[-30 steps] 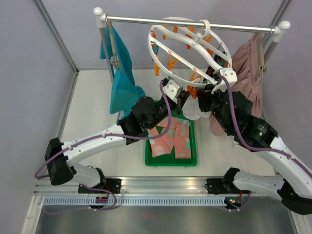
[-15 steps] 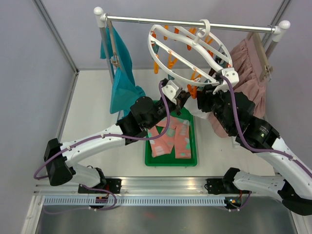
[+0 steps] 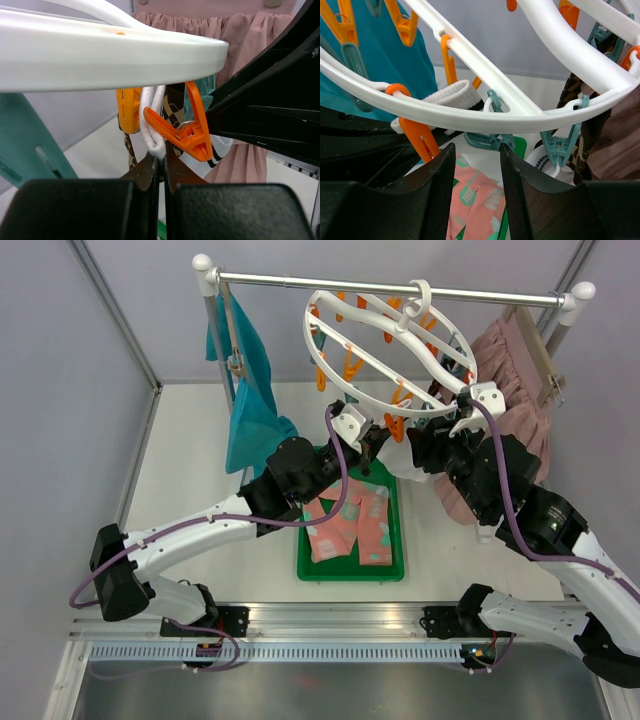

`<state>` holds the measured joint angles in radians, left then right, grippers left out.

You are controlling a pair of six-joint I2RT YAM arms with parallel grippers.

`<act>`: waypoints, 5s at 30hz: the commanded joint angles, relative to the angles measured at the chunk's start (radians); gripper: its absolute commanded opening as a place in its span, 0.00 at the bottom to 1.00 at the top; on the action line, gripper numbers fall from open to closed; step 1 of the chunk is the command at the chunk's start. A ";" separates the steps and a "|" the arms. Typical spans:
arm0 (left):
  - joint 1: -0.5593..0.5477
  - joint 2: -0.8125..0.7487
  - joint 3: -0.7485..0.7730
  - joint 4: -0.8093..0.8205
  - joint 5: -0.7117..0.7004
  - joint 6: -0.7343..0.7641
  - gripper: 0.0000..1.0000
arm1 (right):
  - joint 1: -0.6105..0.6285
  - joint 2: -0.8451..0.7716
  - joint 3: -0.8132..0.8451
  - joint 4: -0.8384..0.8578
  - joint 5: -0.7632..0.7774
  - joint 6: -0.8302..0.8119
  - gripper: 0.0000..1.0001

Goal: Clip the socks to the hanger
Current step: Rotate the hanger.

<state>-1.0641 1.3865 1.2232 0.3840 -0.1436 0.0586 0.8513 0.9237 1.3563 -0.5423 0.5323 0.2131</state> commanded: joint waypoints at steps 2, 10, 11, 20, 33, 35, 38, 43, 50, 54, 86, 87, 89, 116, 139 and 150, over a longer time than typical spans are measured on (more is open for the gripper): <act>0.007 -0.026 0.007 0.050 0.029 -0.011 0.02 | -0.001 -0.009 0.032 -0.045 0.021 0.000 0.48; 0.009 -0.024 0.007 0.055 0.033 -0.013 0.02 | -0.001 -0.025 0.061 -0.107 0.014 0.002 0.48; 0.009 -0.024 0.009 0.055 0.033 -0.013 0.02 | -0.001 -0.028 0.057 -0.107 0.023 -0.001 0.48; 0.007 -0.023 0.007 0.056 0.038 -0.016 0.02 | -0.001 -0.042 0.007 -0.045 0.038 -0.066 0.50; 0.009 -0.024 0.009 0.058 0.042 -0.013 0.02 | -0.001 -0.025 -0.022 0.053 0.018 -0.139 0.55; 0.009 -0.024 0.007 0.058 0.042 -0.014 0.02 | -0.001 -0.026 -0.037 0.061 0.021 -0.144 0.55; 0.009 -0.024 0.007 0.058 0.042 -0.014 0.02 | -0.004 -0.039 -0.069 0.093 0.029 -0.162 0.57; 0.009 -0.023 0.009 0.058 0.045 -0.016 0.02 | -0.015 -0.051 -0.108 0.133 0.014 -0.191 0.59; 0.009 -0.021 0.012 0.058 0.049 -0.014 0.02 | -0.032 -0.060 -0.129 0.194 -0.014 -0.238 0.62; 0.010 -0.021 0.010 0.058 0.049 -0.013 0.02 | -0.060 -0.057 -0.129 0.206 -0.055 -0.236 0.63; 0.018 -0.026 0.001 0.055 0.052 -0.014 0.02 | -0.106 -0.094 -0.186 0.334 -0.130 -0.216 0.43; 0.018 -0.026 0.001 0.055 0.053 -0.013 0.02 | -0.106 -0.097 -0.186 0.335 -0.127 -0.216 0.41; 0.018 -0.026 -0.001 0.055 0.050 -0.016 0.02 | -0.106 -0.100 -0.186 0.332 -0.123 -0.216 0.38; 0.018 -0.006 0.006 0.056 0.049 -0.022 0.02 | -0.106 -0.194 -0.224 0.269 -0.156 -0.170 0.47; 0.018 0.000 0.024 0.047 0.068 -0.020 0.02 | -0.106 -0.155 -0.253 0.337 -0.207 -0.273 0.48; 0.018 -0.001 0.021 0.044 0.070 -0.016 0.02 | -0.115 -0.131 -0.250 0.383 -0.203 -0.304 0.49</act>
<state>-1.0504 1.3869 1.2087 0.3977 -0.0975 0.0578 0.7464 0.7933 1.0809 -0.2146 0.3191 -0.0692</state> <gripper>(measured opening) 0.033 0.491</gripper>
